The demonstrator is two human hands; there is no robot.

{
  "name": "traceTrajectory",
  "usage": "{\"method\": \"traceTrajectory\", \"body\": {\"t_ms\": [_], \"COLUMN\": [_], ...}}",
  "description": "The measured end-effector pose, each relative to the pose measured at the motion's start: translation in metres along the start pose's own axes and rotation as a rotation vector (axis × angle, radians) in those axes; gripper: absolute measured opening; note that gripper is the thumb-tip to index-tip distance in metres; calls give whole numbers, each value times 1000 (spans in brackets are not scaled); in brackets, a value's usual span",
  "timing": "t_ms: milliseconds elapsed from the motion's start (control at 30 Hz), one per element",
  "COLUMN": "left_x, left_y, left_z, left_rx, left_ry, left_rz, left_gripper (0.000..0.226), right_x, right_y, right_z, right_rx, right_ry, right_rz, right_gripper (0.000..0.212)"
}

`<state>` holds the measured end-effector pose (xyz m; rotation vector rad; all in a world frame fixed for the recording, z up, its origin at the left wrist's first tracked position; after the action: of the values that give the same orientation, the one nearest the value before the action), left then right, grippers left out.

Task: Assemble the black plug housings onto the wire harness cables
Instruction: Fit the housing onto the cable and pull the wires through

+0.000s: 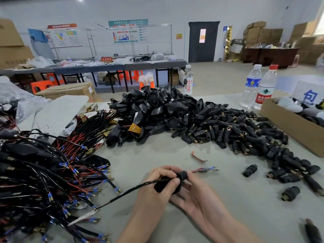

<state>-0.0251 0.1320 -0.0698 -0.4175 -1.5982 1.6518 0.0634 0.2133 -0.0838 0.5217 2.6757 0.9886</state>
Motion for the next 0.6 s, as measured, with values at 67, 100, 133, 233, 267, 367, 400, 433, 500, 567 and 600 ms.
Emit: {"method": "traceTrajectory", "body": {"t_ms": [67,100,133,233,267,367,400,433,500,567,600], "left_x": [-1,-1,-2,-2,-1,0,1,2,3,5,6], "left_y": [0,0,1,3,3,6,7,8,11,12,13], "left_z": [0,0,0,1,2,6,7,8,10,12,12], "left_rx": [27,31,35,37,26,-44,-89,-169,-390,-561,-631], "left_ry": [11,26,46,90,91,74,52,21,-44,-92,-102], "left_rz": [40,65,93,145,149,176,197,225,288,340,366], "left_gripper": [14,21,30,53,56,55,52,48,36,33,36], "right_x": [0,0,0,-1,-1,-1,-1,-2,-5,-7,-8], "right_y": [4,7,10,13,13,16,18,21,30,40,44], "right_z": [6,9,10,12,13,15,15,16,20,25,28], "right_rx": [-25,-35,-50,-97,-120,-205,-230,-251,-277,-276,-264], "right_ry": [-53,-71,-82,-99,-112,-160,-175,-198,-257,-300,-318], "right_rz": [45,66,81,117,129,178,200,229,293,336,347], "right_gripper": [40,39,37,35,34,31,31,30,28,28,28]}}
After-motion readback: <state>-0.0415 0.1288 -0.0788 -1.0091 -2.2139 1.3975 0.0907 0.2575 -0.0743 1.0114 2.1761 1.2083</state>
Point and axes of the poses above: each hand's wrist, its own x-axis towards the middle knuckle, its own z-axis out of the back of the hand, y = z × x, the point moved 5 cm from there along x, towards the middle knuckle, and after that the axes turned 3 degrees about y, right-handed, at the moved point
